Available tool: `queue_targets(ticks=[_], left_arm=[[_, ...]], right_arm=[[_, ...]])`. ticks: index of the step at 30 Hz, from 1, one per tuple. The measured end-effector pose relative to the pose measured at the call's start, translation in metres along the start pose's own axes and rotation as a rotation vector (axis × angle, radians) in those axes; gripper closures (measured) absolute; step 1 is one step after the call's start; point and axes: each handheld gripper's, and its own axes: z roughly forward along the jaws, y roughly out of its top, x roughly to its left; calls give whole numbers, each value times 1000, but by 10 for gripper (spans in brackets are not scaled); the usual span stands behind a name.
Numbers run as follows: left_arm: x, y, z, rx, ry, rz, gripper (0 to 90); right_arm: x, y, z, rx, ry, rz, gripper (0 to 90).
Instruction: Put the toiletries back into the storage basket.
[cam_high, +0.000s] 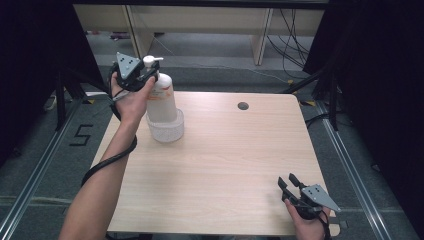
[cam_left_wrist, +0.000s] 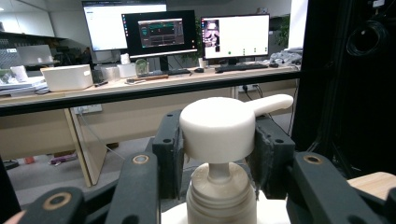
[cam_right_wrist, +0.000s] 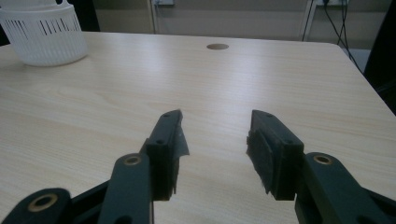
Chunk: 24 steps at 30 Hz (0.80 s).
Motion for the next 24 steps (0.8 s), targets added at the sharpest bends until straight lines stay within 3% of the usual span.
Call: queue_targets(ticks=[24], left_arm=[[1, -16, 7, 36, 0, -10, 586]], right_arm=[[0, 0, -1, 6, -2, -8, 547]])
